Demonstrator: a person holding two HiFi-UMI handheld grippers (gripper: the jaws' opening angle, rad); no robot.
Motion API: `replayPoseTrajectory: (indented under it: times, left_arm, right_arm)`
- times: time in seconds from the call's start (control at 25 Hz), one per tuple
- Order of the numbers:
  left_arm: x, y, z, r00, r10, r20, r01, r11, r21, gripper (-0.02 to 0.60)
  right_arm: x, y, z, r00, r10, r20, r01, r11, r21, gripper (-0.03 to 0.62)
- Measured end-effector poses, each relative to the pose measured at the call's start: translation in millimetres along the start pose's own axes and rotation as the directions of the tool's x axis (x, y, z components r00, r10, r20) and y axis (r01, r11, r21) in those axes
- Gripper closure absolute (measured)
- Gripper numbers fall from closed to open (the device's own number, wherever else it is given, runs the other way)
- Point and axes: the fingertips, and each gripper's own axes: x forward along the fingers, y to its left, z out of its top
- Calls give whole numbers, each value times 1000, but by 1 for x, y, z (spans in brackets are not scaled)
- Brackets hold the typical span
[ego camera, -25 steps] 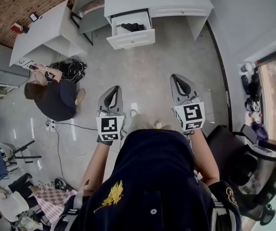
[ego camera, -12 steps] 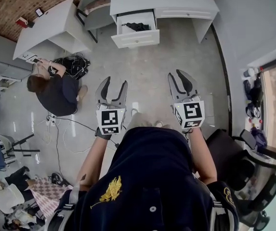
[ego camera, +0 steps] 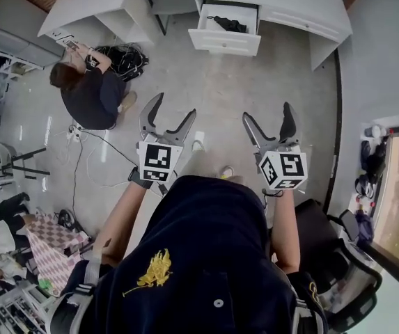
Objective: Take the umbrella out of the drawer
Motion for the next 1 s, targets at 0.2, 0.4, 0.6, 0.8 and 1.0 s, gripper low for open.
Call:
replayPoseTrajectory:
  times: [0.2, 0.4, 0.6, 0.8, 1.0]
  left_arm:
    - [-20, 1, -14, 998, 35, -55, -35, 999, -8, 215]
    - [-14, 0, -19, 997, 1, -78, 4, 998, 58, 216]
    - [17, 11, -13, 998, -19, -61, 20, 1000, 20, 216]
    - [58, 33, 0, 999, -38, -12, 37, 999, -17, 216]
    - [96, 74, -2, 999, -41, 11, 42, 997, -70, 216]
  right_arm:
    - [-5, -11, -20, 995, -1, -96, -1, 1000, -24, 114]
    - [-3, -21, -35, 992, 30, -125, -28, 999, 15, 114]
    - [5, -36, -32, 990, -10, -139, 13, 1000, 24, 115]
    - [25, -44, -25, 986, -37, -165, 45, 998, 44, 116]
    - [66, -47, -8, 977, -74, -198, 67, 997, -38, 117]
